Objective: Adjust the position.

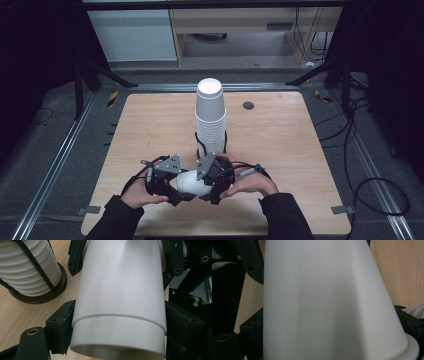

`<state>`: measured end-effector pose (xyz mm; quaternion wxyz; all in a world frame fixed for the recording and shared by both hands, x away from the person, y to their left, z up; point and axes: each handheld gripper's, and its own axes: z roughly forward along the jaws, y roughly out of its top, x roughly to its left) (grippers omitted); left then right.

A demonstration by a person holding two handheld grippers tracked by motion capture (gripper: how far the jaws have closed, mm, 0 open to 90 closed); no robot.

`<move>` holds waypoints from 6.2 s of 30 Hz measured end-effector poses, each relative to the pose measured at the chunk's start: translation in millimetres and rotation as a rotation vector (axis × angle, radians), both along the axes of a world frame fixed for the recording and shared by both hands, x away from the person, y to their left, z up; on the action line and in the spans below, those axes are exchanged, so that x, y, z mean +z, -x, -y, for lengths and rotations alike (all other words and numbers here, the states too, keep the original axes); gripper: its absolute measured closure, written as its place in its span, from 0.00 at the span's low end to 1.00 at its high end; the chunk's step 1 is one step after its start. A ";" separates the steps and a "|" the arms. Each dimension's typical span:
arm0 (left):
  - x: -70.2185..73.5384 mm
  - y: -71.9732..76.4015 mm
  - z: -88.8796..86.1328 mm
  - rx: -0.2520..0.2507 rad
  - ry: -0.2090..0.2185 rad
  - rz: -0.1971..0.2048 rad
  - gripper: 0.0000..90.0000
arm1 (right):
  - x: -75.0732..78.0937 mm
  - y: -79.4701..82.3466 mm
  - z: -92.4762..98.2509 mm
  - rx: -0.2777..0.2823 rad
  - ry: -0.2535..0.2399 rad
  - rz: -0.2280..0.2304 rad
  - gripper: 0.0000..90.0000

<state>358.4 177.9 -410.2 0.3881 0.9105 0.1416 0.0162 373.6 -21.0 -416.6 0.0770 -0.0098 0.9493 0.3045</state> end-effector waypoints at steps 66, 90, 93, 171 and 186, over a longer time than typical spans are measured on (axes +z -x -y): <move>6.4 -10.3 -29.1 0.083 0.203 0.012 0.23 | 16.3 6.0 88.2 -0.269 -0.469 -0.113 0.02; 9.8 0.0 -12.3 -0.035 0.285 0.000 0.23 | 13.0 7.2 70.2 -0.142 -0.614 -0.241 0.02; 9.9 1.2 -10.2 -0.042 0.287 0.002 0.23 | 13.1 6.7 69.9 -0.139 -0.618 -0.247 0.03; 7.4 2.9 -11.0 0.007 0.022 0.091 0.11 | 38.6 -13.0 31.2 -0.102 -0.293 -0.172 0.08; 0.5 0.7 -6.3 0.003 -0.032 0.087 0.12 | 32.4 -15.9 4.1 -0.069 -0.193 -0.202 0.08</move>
